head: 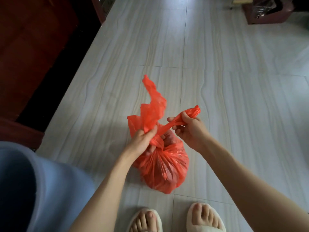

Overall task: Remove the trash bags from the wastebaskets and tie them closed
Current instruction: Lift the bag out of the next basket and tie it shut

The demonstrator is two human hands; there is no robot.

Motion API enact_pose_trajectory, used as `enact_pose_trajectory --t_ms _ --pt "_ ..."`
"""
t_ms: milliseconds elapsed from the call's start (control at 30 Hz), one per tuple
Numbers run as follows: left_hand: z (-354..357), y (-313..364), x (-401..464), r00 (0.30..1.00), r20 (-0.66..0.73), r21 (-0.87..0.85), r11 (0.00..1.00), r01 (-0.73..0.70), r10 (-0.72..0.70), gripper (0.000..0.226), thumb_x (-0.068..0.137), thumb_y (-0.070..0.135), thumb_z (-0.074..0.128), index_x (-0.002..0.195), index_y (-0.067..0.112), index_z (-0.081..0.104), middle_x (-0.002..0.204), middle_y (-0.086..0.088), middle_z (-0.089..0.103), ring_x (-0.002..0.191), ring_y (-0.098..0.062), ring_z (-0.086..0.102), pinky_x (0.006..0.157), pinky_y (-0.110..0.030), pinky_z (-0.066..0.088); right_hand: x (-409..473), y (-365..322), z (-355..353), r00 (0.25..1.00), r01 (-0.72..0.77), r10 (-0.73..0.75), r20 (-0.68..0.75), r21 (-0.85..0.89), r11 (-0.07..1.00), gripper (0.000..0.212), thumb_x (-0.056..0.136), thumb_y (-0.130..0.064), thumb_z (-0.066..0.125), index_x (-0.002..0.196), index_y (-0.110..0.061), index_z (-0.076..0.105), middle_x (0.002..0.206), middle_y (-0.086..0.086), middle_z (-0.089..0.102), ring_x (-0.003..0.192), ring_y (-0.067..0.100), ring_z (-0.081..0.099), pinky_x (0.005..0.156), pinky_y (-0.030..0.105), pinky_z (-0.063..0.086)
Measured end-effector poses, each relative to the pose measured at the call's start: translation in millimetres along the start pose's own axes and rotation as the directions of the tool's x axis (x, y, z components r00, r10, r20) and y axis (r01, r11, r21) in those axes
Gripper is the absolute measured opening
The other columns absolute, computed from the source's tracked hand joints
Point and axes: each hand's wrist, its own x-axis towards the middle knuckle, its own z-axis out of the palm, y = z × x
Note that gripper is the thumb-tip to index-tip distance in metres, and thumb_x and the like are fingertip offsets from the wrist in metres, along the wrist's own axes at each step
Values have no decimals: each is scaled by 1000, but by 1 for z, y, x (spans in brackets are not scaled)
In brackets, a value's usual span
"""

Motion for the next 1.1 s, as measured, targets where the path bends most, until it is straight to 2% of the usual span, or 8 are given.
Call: enact_pose_trajectory --t_ms 200,367,467,567,667,800,933,1100 --pt "-16 2 -2 982 184 -628 764 151 -43 34 97 15 35 90 6 68 82 -7 74 42 -4 47 43 -11 36 -12 1 -29 974 -104 91 206 55 993 19 88 -7 43 72 -8 53 59 6 68 48 14 61 48 16 50" --pt "-12 -6 1 990 64 -727 674 132 -125 33 73 -14 52 61 10 73 68 -2 69 42 -2 44 46 -9 41 -23 11 -55 871 -187 287 400 -271 944 24 67 6 51 87 -4 59 74 14 70 63 21 66 59 24 56" --pt "-11 -6 0 982 -149 -496 868 29 -118 25 65 -12 57 59 11 66 54 8 65 48 0 56 54 -15 46 -23 1 -68 922 -66 206 328 -390 918 24 72 -13 50 93 -11 62 91 8 74 77 20 69 68 28 55" --pt "-14 -1 -4 967 -228 112 989 -94 118 17 75 1 54 66 13 63 56 9 70 53 -1 63 59 -25 45 -18 -7 -73 985 131 -45 164 -562 817 20 85 -11 46 93 -18 63 99 2 73 76 17 62 61 25 45" --pt "-11 0 -4 841 -6 670 626 -399 542 26 62 6 50 77 14 69 77 -4 75 76 -23 68 68 -29 39 -9 -5 -56 950 302 -270 156 -678 670 41 83 9 40 92 -24 62 99 -8 66 74 9 55 61 18 42" --pt "-5 0 -3 773 157 748 437 -499 615 22 55 3 60 68 21 63 64 5 65 66 -17 66 66 -27 32 4 7 -30 853 520 -280 440 -759 391 44 83 11 46 117 -13 61 119 -5 54 103 -1 51 85 4 39" --pt "-3 -9 -4 777 167 709 474 -522 606 16 65 9 56 75 16 66 78 4 68 72 -17 64 70 -23 31 16 26 -38 843 523 -147 518 -853 -5 35 76 -34 54 102 -15 68 111 4 57 106 21 52 94 29 40" --pt "1 -12 -4 841 -121 463 779 -423 528 31 74 28 51 87 2 64 92 -9 65 85 -10 59 78 -17 37 5 35 -35 832 532 -205 516 -847 25 35 71 -41 33 80 -21 61 83 -8 53 77 13 50 76 24 42"
